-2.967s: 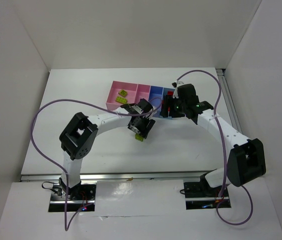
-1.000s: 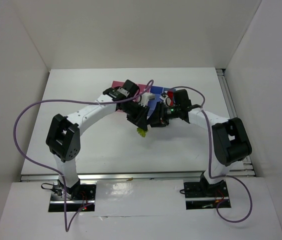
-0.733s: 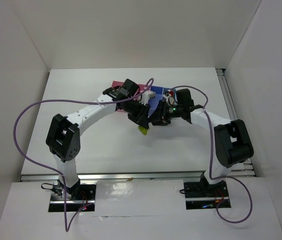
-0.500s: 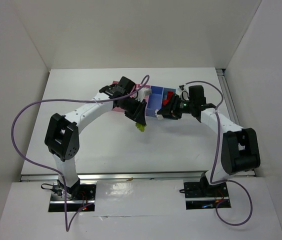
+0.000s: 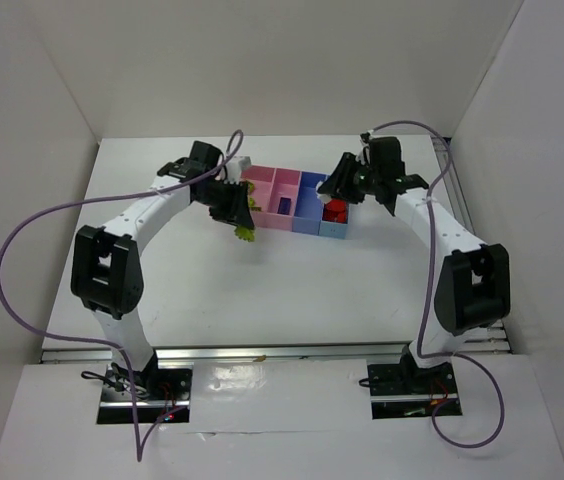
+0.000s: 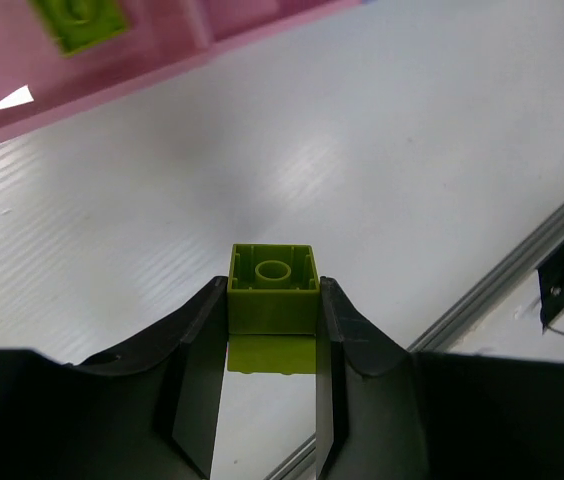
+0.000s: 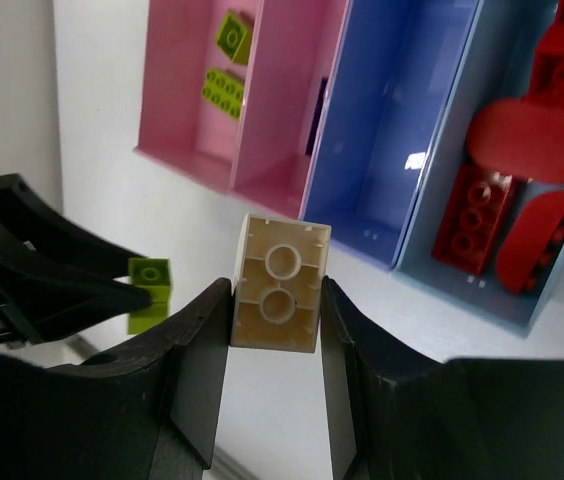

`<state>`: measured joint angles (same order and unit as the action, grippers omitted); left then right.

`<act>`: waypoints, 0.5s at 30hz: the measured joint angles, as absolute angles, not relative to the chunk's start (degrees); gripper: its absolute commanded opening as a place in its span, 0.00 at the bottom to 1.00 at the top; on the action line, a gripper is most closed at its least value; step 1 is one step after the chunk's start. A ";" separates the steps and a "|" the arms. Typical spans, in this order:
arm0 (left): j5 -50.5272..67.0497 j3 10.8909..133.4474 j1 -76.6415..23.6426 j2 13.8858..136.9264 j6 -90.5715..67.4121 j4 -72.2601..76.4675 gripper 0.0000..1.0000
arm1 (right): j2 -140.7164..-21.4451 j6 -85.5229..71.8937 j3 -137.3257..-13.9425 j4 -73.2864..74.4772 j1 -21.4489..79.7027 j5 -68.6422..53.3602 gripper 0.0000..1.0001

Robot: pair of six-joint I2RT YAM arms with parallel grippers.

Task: Sort the legos into containers by color

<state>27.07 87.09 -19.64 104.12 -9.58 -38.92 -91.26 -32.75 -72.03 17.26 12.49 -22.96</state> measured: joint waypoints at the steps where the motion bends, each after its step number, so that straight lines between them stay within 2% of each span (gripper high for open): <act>1: 26.68 86.85 -18.13 103.81 -10.09 -38.87 0.00 | -92.38 -32.21 -73.41 17.47 12.93 -21.91 0.11; 10: 25.98 87.02 -14.63 100.82 -14.11 -37.91 0.00 | -104.95 -27.68 -84.23 21.52 17.93 -11.11 0.13; 15: 26.89 88.16 -14.35 100.99 -15.38 -37.56 0.00 | -109.21 -26.50 -86.87 23.05 20.05 -7.57 0.20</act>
<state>26.89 88.16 -14.35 100.99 -15.38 -37.56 -109.21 -26.50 -86.87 23.05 20.05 -7.57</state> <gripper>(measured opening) 0.440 0.444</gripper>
